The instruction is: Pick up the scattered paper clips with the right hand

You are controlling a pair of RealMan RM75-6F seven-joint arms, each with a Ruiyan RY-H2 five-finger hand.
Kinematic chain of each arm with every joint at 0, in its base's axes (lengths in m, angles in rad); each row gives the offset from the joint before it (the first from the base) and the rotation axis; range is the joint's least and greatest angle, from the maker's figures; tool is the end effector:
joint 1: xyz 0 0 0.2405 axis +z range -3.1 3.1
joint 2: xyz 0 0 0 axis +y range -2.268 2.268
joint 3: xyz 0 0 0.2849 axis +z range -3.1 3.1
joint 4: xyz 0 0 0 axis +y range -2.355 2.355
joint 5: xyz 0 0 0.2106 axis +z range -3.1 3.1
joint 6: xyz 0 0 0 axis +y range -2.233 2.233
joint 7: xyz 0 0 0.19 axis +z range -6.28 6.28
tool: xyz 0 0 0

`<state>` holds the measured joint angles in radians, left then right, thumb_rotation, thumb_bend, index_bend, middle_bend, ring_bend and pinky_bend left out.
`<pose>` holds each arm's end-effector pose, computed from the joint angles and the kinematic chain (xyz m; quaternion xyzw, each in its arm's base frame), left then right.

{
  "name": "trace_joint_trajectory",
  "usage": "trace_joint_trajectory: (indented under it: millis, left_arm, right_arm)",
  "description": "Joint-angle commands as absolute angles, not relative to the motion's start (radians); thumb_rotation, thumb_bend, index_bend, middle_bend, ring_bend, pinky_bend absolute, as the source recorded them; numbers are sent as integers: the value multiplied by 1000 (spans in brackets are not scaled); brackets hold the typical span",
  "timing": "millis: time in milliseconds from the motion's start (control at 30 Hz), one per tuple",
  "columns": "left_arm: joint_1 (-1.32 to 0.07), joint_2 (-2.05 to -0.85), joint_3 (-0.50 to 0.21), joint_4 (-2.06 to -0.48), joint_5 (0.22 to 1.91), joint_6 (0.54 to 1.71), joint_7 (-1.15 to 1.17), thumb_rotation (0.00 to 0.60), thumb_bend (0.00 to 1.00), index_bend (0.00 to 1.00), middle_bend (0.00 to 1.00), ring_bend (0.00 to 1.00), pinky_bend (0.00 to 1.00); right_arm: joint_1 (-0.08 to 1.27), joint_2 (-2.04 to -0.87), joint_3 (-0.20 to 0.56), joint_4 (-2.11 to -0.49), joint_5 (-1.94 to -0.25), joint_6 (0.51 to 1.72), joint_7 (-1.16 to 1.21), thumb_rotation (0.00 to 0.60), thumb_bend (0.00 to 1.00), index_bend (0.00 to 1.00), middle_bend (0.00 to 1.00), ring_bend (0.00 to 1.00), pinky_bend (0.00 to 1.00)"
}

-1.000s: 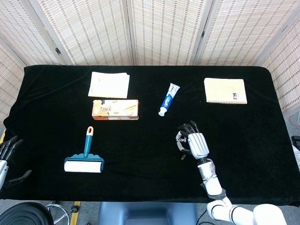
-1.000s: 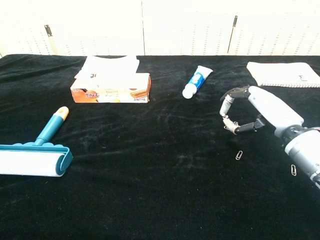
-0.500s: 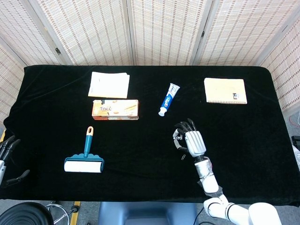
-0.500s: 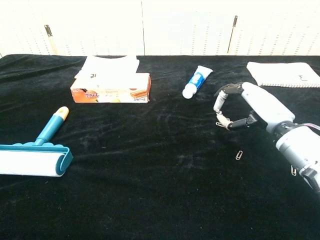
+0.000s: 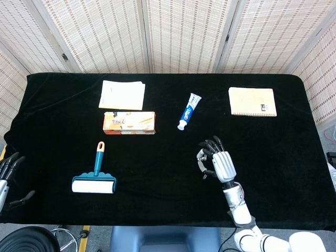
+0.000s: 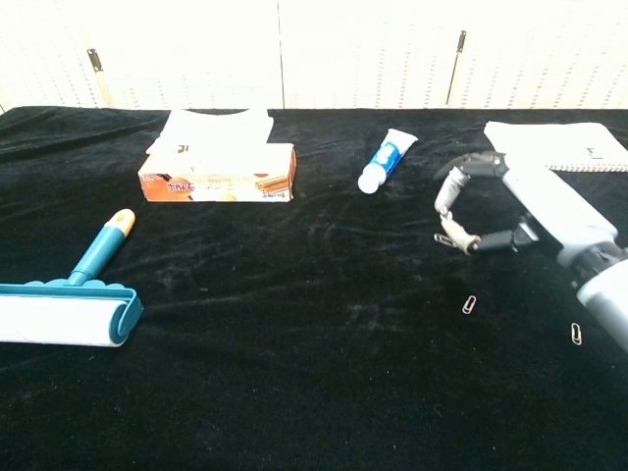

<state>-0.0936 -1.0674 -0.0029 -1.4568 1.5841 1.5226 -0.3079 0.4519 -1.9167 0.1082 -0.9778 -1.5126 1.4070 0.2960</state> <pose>-0.3550 0.2246 0.1978 -0.5999 -0.4029 -0.4288 0.5421 -0.2199 -0.3369 -0.0676 0.5729 -0.4399 0.5722 0.3884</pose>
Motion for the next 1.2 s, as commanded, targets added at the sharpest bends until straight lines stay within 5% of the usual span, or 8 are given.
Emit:
trace_joint_trajectory:
  millis: [33,700,1200]
  left_arm:
    - [-93,-1068,-2,-1458,1585,1523,-306,600,282,0,0,0,13]
    - [-90,-1065,-1,-1458,1592,1533,-311,600,283,0,0,0,13]
    - [-90,-1066,-2,-1457,1591,1532,-309,600,284,0,0,0,13]
  right_arm:
    - [427,-1904,79,-998,-1531,1421,292,600,571,944,298,170,0]
    - [368,-1915,5,-998,-1582,1421,286,600,571,944,298,169,0]
    - [363,-1888,41,-1021,-1594,1459,302,600,571,944,298,169,0]
